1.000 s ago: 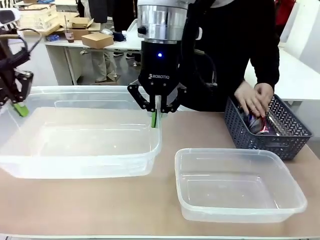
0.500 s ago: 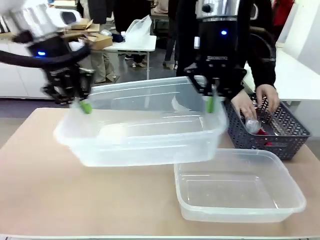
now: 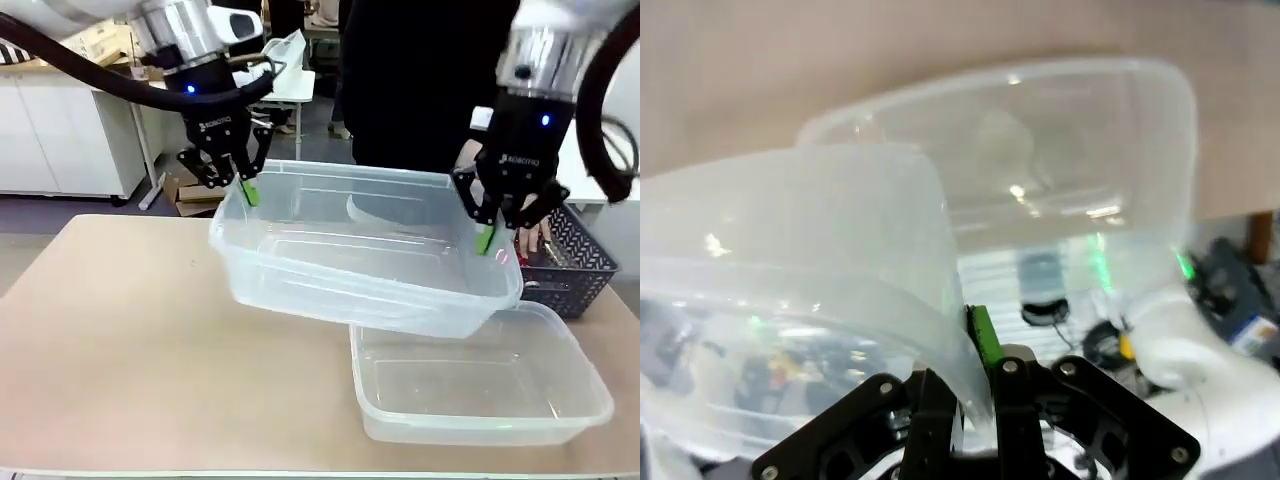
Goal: Sort the waste into each basket.
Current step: Pick up the Organizing box on the left side of the table and lift it, then offer the picked Organizing box to the human.
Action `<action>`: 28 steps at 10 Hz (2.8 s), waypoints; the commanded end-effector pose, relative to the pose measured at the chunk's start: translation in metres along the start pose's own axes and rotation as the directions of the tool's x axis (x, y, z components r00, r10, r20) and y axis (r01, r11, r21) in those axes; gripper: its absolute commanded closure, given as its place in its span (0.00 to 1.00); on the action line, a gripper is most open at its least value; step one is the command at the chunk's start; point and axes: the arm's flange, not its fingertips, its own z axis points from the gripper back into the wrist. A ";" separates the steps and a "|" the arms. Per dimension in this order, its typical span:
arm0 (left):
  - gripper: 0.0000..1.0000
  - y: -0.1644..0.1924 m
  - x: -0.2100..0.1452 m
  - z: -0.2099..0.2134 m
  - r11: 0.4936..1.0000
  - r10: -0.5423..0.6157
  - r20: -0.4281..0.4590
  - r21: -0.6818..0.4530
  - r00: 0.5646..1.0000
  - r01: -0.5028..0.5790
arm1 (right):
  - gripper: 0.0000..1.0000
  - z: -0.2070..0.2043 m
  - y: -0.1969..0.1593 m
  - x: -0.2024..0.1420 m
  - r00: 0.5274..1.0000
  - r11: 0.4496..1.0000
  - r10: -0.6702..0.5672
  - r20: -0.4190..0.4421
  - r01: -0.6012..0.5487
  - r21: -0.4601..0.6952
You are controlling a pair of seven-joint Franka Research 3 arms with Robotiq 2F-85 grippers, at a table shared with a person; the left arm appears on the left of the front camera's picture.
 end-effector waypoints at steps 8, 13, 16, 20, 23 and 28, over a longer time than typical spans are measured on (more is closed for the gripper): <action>0.94 0.004 -0.025 -0.019 0.989 0.118 0.085 0.083 0.989 -0.125 | 0.95 -0.024 -0.004 0.028 0.997 0.992 0.073 -0.009 -0.072 0.101; 0.94 0.004 -0.025 -0.019 0.989 0.118 0.085 0.083 0.989 -0.125 | 0.95 -0.024 -0.004 0.028 0.997 0.992 0.073 -0.009 -0.072 0.101; 0.94 0.004 -0.025 -0.019 0.989 0.118 0.085 0.083 0.989 -0.125 | 0.95 -0.024 -0.004 0.028 0.997 0.992 0.073 -0.009 -0.072 0.101; 0.94 0.004 -0.025 -0.019 0.989 0.118 0.085 0.083 0.989 -0.125 | 0.95 -0.024 -0.004 0.028 0.997 0.992 0.073 -0.009 -0.072 0.101; 0.94 0.004 -0.025 -0.019 0.989 0.118 0.085 0.083 0.989 -0.125 | 0.95 -0.024 -0.004 0.028 0.997 0.992 0.073 -0.009 -0.072 0.101; 0.94 0.004 -0.025 -0.019 0.989 0.118 0.085 0.083 0.989 -0.125 | 0.95 -0.024 -0.004 0.028 0.997 0.992 0.073 -0.009 -0.072 0.101</action>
